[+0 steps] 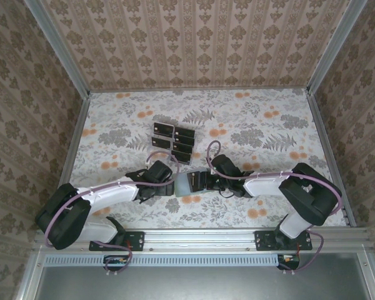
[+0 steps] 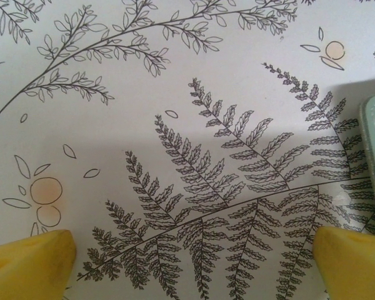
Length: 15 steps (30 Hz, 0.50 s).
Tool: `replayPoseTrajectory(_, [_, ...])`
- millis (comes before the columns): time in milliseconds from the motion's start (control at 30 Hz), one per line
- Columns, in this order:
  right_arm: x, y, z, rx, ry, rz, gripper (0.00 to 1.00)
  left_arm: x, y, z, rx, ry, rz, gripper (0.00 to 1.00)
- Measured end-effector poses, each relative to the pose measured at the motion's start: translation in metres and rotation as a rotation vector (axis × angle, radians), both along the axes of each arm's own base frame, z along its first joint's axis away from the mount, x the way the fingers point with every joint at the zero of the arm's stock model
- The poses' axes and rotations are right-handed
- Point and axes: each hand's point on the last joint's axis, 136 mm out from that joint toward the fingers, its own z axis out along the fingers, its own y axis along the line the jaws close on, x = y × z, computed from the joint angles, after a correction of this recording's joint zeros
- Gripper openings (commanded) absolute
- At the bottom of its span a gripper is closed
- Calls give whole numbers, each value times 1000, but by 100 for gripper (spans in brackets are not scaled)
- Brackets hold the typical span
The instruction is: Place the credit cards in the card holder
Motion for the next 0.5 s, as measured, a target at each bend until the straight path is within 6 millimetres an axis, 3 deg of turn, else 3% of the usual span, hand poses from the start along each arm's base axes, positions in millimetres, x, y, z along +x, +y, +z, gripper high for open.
replayPoseTrajectory(233, [-3,-5,-6,-26,21,-8,29,0,-1,0,-5,-1,-1,100])
replayPoseTrajectory(500, [-6,-4,-10,-34,29,0,24,1,-1,-1,-4,-1,-1,100])
